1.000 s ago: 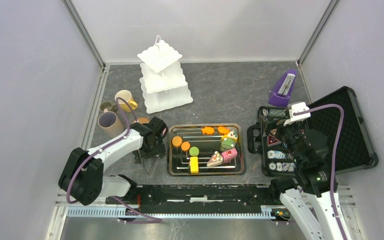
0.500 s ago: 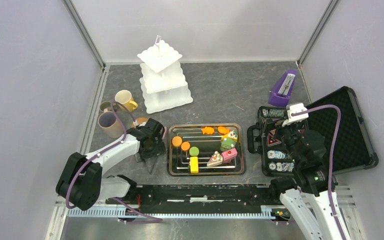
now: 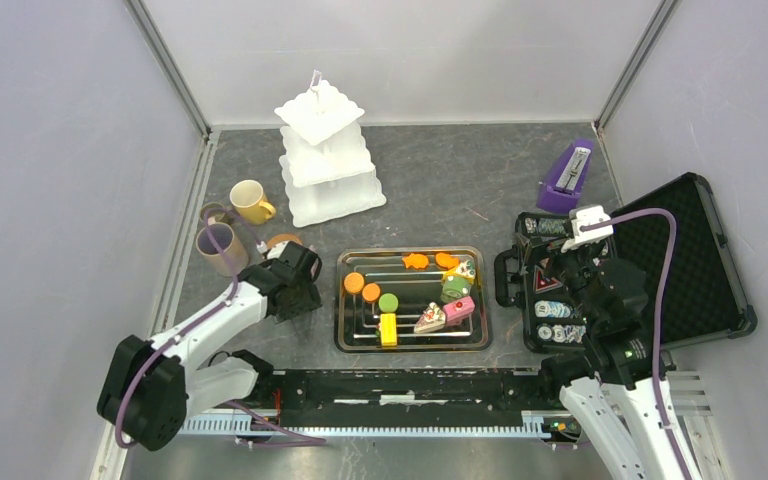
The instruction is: Serve the afternoon tea
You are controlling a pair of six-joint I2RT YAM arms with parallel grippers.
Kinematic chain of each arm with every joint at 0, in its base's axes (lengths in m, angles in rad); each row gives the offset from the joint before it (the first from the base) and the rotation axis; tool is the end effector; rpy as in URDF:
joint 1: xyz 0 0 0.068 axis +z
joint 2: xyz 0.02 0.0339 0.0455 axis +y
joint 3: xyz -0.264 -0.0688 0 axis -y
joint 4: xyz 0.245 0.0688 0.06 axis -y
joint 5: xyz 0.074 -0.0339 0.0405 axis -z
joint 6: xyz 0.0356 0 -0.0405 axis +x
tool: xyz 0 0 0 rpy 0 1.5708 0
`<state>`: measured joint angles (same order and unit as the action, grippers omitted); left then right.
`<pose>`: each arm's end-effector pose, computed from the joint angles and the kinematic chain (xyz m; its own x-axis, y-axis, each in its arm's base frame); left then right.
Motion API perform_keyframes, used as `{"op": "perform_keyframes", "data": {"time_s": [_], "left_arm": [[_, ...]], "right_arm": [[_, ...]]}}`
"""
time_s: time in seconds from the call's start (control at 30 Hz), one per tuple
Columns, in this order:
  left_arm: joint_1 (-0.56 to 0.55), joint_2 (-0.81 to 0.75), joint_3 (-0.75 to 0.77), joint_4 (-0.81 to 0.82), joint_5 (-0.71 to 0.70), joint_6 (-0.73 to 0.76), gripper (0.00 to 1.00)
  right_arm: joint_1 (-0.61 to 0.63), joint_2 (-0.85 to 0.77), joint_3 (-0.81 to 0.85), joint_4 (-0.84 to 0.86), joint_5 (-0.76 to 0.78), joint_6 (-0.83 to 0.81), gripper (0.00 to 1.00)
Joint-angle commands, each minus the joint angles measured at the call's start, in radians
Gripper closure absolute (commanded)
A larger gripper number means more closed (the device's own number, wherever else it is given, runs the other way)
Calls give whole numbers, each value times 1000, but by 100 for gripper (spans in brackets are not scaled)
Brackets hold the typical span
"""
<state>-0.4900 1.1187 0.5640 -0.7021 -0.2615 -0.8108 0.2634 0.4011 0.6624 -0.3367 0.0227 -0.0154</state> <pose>0.1614 -0.0757 0.1699 -0.8566 -0.3367 -0.3910 -0.3436 0.9375 -0.0545 0.1039 0.0272 0.3296 -0.0691 -0.0346 -0.9970 -0.2395 0.9707 -0.0171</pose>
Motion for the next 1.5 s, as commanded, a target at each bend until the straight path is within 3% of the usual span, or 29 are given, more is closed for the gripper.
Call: {"op": "perform_keyframes", "data": {"time_s": [0.0,0.3,0.57,0.7,0.97,1.23,1.47], "left_arm": [[4,-62,30,-22,-48,-17,38],[3,-76,201,-161,102,59,42],[1,79,482,-336,397,376,41],[0,128,546,-358,491,524,41],[-38,179,577,-373,667,548,43],[-224,284,658,-410,736,592,43],[-429,327,731,-419,448,673,46]], "right_arm": [[-4,8,-15,48,-20,14,2],[-4,13,-22,52,-46,39,2],[-3,23,-60,88,-70,56,2],[-4,38,-69,95,-89,65,2],[-4,37,-75,89,-107,83,2],[-4,29,-87,82,-107,96,2],[-4,20,-87,58,-89,86,2]]}}
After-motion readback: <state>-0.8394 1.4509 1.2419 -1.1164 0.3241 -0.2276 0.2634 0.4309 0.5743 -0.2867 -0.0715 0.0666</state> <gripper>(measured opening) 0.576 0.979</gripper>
